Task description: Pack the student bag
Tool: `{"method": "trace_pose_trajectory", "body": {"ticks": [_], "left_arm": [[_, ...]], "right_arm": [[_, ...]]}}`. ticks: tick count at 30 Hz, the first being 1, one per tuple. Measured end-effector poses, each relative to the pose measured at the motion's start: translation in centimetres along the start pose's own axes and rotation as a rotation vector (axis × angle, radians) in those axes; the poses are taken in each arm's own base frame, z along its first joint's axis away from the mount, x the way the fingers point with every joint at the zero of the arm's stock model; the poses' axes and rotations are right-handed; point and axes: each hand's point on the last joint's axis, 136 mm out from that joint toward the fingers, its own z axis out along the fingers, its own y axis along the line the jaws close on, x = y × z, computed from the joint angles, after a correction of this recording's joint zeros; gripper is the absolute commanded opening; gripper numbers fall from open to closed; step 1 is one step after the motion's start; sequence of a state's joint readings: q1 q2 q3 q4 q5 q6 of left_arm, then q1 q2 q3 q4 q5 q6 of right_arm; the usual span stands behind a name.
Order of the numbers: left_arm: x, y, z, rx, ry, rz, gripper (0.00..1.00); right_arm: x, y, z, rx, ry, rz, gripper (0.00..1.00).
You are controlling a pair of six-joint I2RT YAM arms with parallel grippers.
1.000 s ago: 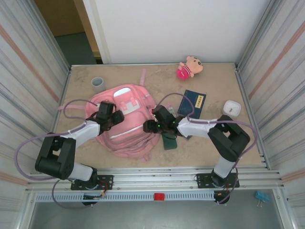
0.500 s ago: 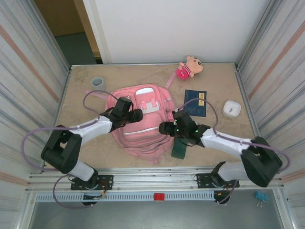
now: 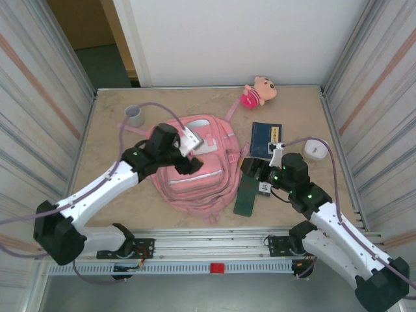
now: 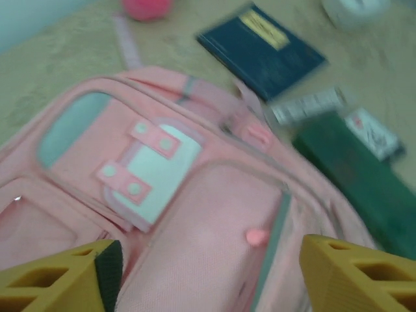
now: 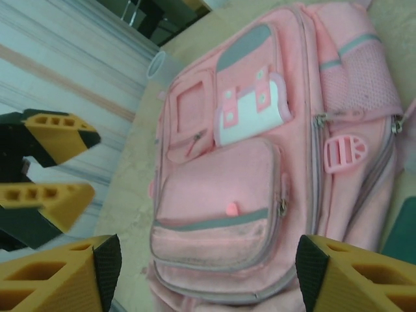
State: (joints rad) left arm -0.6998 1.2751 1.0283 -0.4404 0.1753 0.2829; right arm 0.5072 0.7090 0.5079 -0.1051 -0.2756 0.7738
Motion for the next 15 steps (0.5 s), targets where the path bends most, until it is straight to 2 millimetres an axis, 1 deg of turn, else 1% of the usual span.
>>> {"method": "trace_pose_trajectory", "body": {"ticks": [1,3,4,6,8,10,15], "left_arm": [[1.2,-1.5,1.4,0.040,0.061,0.074,0.76],[3.4,-3.7,3.8,0.091,0.170,0.193,0.77],[4.5,-4.5,4.9,0.105,0.220,0.250,0.78],[6.4,-5.2,6.8,0.112,0.301,0.334,0.78],[7.9,-5.1,8.1,0.103,0.362,0.381,0.78],[8.4,-4.5,8.9,0.078,0.382,0.408,0.78],[7.2,-3.5,9.4,0.026,0.346,0.457,0.78]], "right_arm": [[0.3,-0.2,-0.1,0.001,0.009,0.004,0.73],[0.9,-0.6,-0.1,0.000,0.028,0.010,0.73],[1.1,-0.6,-0.1,-0.003,0.037,0.012,0.73],[1.4,-0.7,-0.1,-0.007,0.045,0.014,0.73],[1.7,-0.7,-0.2,-0.013,0.055,0.015,0.73],[2.0,-0.8,-0.3,-0.014,0.060,0.016,0.73],[2.5,-1.5,-0.4,-0.003,0.065,0.021,0.73]]}}
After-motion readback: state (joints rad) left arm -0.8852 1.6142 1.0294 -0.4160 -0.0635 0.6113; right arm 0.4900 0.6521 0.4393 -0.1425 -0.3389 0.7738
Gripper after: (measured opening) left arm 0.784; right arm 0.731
